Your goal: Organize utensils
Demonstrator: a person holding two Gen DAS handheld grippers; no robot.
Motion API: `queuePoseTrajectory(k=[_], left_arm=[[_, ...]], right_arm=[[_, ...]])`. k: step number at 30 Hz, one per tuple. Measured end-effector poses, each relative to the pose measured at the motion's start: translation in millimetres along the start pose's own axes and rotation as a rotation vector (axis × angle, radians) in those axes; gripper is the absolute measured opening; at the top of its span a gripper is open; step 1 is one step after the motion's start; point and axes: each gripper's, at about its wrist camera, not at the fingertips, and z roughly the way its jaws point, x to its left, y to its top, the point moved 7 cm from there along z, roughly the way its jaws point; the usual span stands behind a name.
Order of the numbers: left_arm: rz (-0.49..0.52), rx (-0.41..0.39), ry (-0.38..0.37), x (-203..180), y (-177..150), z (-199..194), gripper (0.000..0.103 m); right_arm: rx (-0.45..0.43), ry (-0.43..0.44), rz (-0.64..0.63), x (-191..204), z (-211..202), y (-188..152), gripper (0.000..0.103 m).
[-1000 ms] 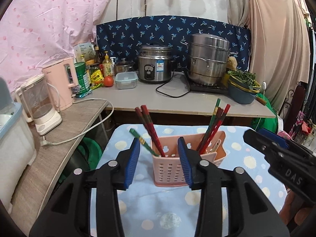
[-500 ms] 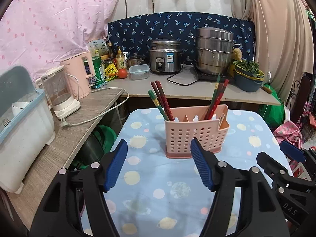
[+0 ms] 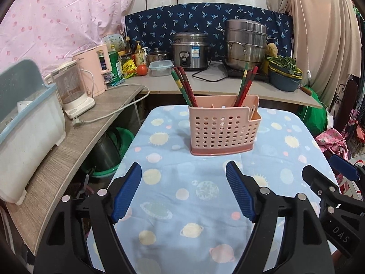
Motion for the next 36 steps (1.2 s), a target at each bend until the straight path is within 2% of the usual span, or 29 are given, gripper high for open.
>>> queuePoseTrajectory(k=[5, 8, 18, 27, 28, 29, 36], left_arm=[[-0.001, 0.016, 0.004, -2, -11, 1, 0.08], [0.002, 0.022, 0.009, -5, -16, 2, 0.088], [0.009, 0.039, 0.009, -11, -25, 6, 0.091], [0.011, 0.05, 0.019, -9, -31, 10, 0.095], [0.009, 0.052, 0.025, -8, -31, 11, 0.095], [0.006, 0.053, 0.031, -7, -32, 12, 0.095], [0.011, 0.055, 0.041, -4, -36, 13, 0.096]], right_arm=[[0.006, -0.006, 0.006, -1, -1, -8, 0.068], [0.006, -0.008, 0.014, -2, -2, -11, 0.071], [0.02, -0.016, 0.022, -6, 1, -22, 0.084], [0.024, -0.034, 0.024, -8, 4, -26, 0.088], [0.026, -0.034, 0.024, -8, 5, -27, 0.096], [0.027, -0.036, 0.026, -9, 5, -27, 0.097], [0.065, -0.021, 0.021, -7, 12, -34, 0.097]])
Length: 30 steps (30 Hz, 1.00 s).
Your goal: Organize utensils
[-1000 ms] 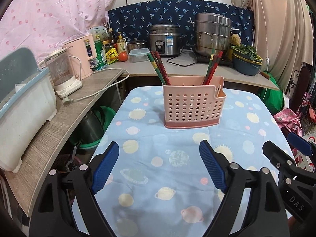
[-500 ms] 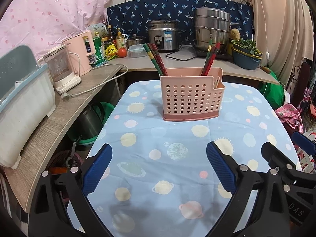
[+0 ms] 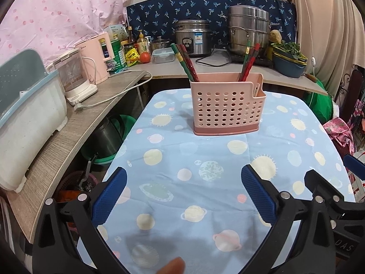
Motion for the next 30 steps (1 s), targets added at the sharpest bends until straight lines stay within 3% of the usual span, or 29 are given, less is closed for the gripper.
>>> queuePoseTrajectory(k=[30], left_arm=[[-0.024, 0.025, 0.006, 6.1, -8.1, 5.3, 0.096]], right_arm=[[-0.003, -0.025, -0.01, 0.8, -0.1, -4.5, 0.097]])
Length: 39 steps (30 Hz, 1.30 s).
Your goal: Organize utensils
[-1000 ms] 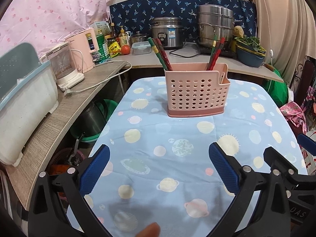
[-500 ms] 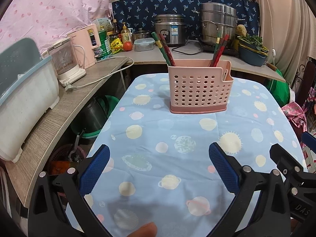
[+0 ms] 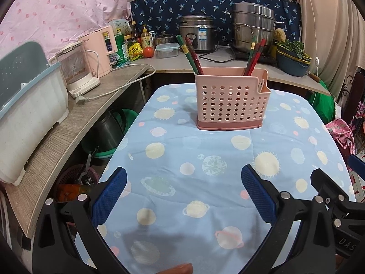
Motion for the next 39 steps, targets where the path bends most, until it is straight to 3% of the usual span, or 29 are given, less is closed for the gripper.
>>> queuePoseTrajectory(k=[39], left_arm=[[-0.013, 0.008, 0.012, 5.8, -2.1, 3.1, 0.096]], right_arm=[[0.002, 0.002, 0.001, -2.0, 3.5, -3.0, 0.097]])
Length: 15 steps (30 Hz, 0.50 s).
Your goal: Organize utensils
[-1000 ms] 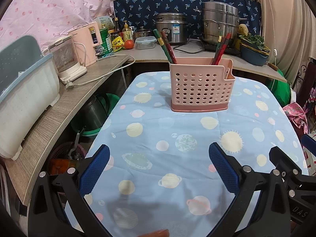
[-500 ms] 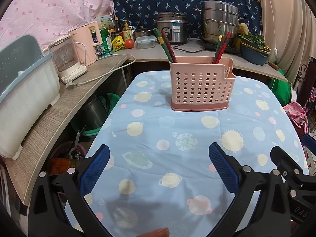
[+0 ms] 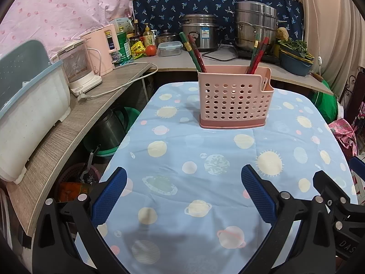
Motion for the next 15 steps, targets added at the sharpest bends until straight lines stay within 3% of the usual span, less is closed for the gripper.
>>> queuePoseTrajectory(k=[15], left_arm=[[0.006, 0.004, 0.004, -1.8, -0.9, 2.9, 0.096]], right_arm=[[0.004, -0.006, 0.005, -0.4, 1.4, -4.0, 0.097]])
